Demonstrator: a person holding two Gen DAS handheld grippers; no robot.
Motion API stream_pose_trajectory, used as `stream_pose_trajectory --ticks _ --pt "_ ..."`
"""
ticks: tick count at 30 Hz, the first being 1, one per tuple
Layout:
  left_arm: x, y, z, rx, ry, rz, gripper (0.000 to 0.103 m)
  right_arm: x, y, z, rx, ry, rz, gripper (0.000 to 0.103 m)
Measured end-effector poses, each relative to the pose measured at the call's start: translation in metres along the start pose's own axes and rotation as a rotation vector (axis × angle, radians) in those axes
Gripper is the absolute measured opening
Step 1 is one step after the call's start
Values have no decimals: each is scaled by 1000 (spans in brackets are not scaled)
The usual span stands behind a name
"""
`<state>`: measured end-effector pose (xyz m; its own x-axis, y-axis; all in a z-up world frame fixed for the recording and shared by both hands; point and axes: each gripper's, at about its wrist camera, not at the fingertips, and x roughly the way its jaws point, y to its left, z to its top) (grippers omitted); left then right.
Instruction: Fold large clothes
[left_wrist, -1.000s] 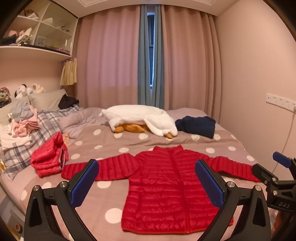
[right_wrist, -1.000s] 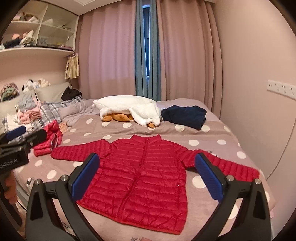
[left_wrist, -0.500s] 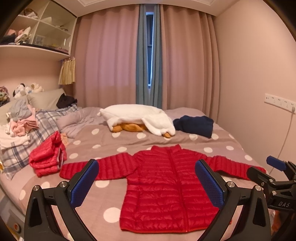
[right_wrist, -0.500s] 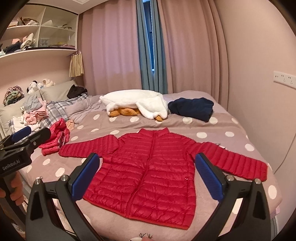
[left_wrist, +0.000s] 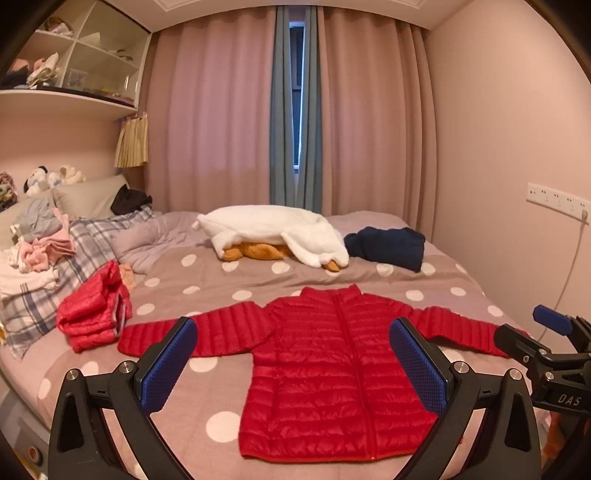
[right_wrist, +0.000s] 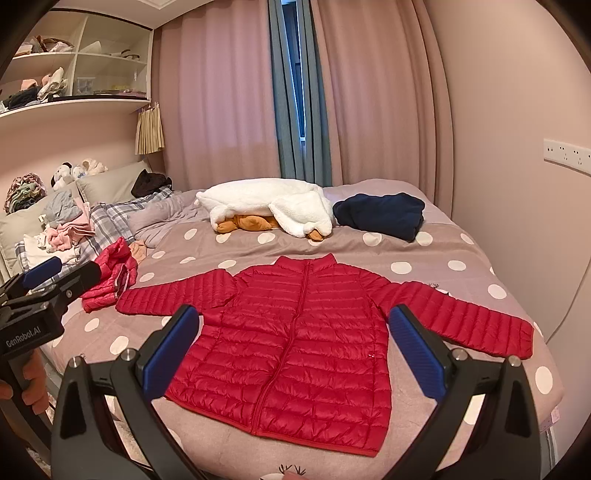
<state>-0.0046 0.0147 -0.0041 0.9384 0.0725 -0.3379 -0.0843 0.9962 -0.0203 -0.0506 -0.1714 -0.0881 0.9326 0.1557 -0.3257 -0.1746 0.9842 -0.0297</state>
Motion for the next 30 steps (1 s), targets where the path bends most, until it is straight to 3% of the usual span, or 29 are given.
stream_pose_trajectory --ticks 30 --pt "-1 -2 -7 13 15 -4 103 4 -7 -1 26 10 -12 103"
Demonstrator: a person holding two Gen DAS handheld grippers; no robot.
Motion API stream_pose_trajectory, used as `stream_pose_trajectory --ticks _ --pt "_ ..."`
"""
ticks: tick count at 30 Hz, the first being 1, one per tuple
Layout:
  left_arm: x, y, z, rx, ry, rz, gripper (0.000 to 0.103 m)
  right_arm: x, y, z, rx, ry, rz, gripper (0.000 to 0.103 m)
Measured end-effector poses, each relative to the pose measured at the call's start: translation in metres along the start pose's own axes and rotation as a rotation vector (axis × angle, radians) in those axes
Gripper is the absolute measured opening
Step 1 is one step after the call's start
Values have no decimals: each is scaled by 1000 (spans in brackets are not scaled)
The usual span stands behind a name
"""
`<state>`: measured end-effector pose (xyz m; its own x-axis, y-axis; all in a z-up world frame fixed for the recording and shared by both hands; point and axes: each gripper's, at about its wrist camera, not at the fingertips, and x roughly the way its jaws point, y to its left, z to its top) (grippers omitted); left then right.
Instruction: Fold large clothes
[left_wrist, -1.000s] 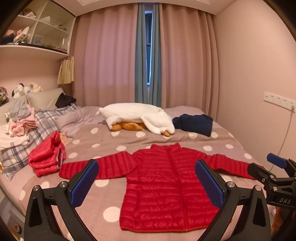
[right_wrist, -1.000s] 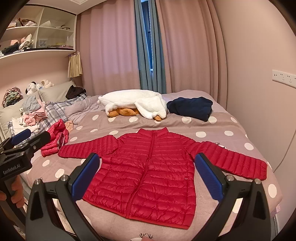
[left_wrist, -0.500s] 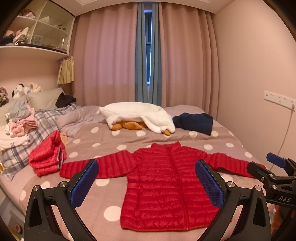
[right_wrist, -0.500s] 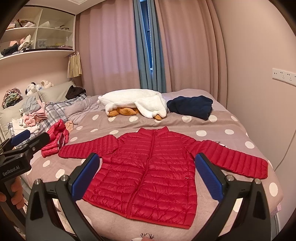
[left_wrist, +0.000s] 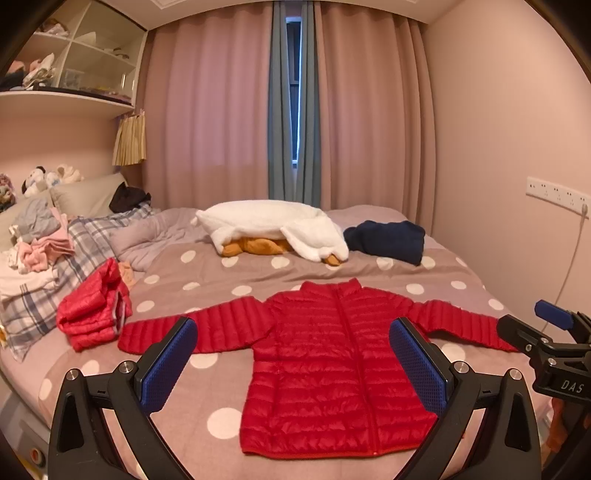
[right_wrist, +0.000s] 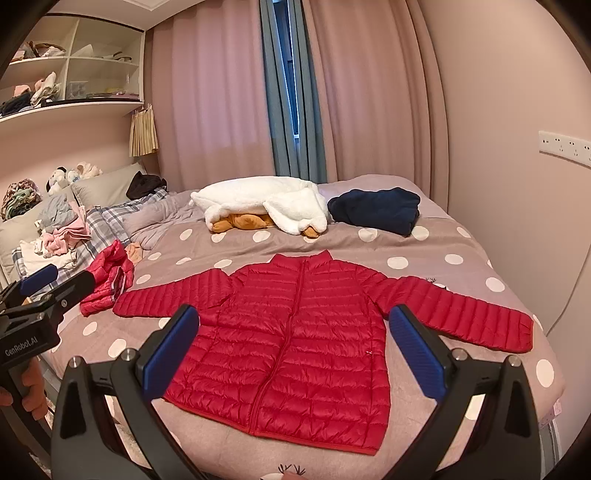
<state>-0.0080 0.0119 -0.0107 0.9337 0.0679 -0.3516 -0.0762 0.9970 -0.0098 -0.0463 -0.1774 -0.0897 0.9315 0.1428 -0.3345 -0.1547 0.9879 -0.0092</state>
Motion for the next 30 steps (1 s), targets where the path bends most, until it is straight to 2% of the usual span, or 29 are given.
stream_pose_trajectory --ticks 17,30 --pt "1 3 0 -6 20 3 103 4 -3 0 -5 7 -5 103" --pt "17 7 2 -27 33 -2 103 6 -3 -3 -5 4 -14 103"
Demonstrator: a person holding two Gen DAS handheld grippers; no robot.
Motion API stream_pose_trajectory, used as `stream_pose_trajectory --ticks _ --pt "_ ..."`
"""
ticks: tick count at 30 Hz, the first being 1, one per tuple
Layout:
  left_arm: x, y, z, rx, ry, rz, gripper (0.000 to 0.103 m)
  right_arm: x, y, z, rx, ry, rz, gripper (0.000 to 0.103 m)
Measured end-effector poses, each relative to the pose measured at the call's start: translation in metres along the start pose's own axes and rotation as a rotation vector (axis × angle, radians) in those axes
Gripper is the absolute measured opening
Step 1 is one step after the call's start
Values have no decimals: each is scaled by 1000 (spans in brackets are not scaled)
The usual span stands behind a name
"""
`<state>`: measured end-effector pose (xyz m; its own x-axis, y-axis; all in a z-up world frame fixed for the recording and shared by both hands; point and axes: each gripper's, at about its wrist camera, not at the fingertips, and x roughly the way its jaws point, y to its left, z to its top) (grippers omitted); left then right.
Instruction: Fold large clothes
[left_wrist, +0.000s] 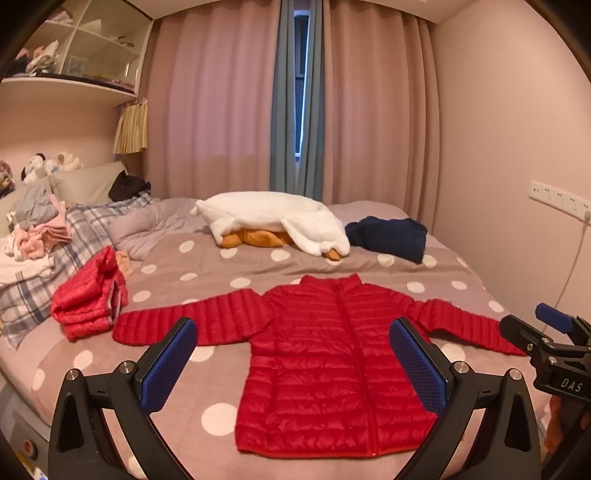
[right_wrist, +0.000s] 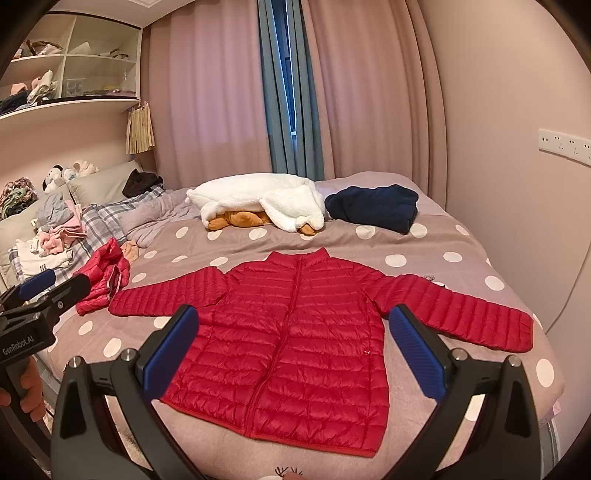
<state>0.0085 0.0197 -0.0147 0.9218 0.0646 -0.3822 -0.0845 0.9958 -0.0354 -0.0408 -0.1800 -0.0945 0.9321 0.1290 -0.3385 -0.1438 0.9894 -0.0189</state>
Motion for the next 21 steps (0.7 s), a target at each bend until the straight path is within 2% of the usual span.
stream_pose_trajectory --ticks 3,8,12,15,18,21 --pt "9 2 0 -9 -10 2 103 8 -3 -1 13 16 9 103" --pt "45 20 0 -80 9 -25 103 34 -13 -6 4 29 19 103" --pt "91 42 -7 -140 35 8 103 71 -33 -14 -25 99 -51 103" --pt "145 65 -14 -203 132 -25 103 98 -70 -17 71 164 -63 103" --pt "200 89 -23 -275 222 -61 103 125 -121 -21 238 228 -62 103" --pt "254 116 -38 -367 302 -68 103 145 -170 -24 326 225 -175 103"
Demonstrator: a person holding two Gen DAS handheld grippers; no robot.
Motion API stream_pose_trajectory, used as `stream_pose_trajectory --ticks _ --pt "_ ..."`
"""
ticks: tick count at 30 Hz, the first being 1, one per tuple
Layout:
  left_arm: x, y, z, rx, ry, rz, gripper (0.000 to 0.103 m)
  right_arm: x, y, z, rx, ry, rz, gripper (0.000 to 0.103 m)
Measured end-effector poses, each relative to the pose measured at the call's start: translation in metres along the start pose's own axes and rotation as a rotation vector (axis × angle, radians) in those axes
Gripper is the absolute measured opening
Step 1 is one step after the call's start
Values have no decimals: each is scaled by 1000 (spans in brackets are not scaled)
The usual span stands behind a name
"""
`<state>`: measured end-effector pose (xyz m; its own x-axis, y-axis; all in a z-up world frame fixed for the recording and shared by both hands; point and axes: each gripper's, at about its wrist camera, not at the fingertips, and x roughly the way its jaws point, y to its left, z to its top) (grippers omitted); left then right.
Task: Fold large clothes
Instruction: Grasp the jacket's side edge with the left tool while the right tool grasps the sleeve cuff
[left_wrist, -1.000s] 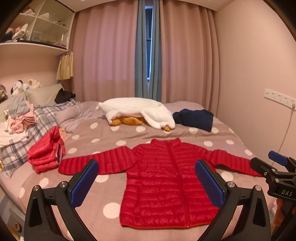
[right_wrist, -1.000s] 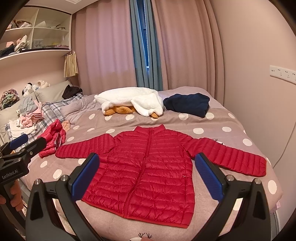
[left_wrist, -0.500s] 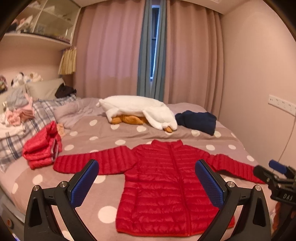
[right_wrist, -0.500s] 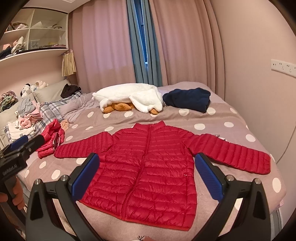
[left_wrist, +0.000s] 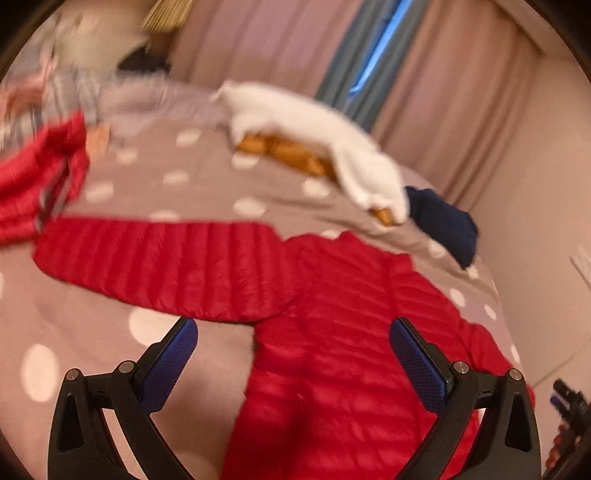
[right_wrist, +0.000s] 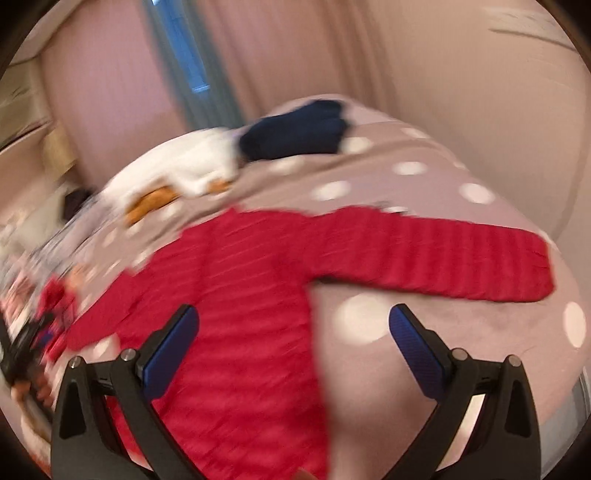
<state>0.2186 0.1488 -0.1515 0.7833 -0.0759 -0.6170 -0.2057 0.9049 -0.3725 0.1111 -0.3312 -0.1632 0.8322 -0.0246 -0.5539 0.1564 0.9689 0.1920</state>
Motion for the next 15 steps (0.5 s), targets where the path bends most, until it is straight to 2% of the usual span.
stream_pose_trajectory --ticks 3,6,7,9,10,11,13,15 --pt "48 21 3 -54 107 -11 103 28 -49 18 82 6 -138 103" --pt "98 35 -6 -107 251 -44 103 47 -96 29 181 41 -193 102" --pt "117 40 -13 -142 319 -75 103 52 -117 32 237 54 -214 102" --pt "137 44 -26 -180 406 -109 103 53 -148 35 327 62 -225 102" --pt "130 38 -30 -134 355 -102 103 54 -164 35 383 66 -228 102" --pt "123 30 -35 -90 346 -114 103 50 -181 33 446 65 -232 101" --pt "118 19 -46 -46 404 -179 103 43 -209 27 546 52 -238 100" --pt "110 9 -55 -7 417 -173 101 38 -226 20 598 29 -240 98"
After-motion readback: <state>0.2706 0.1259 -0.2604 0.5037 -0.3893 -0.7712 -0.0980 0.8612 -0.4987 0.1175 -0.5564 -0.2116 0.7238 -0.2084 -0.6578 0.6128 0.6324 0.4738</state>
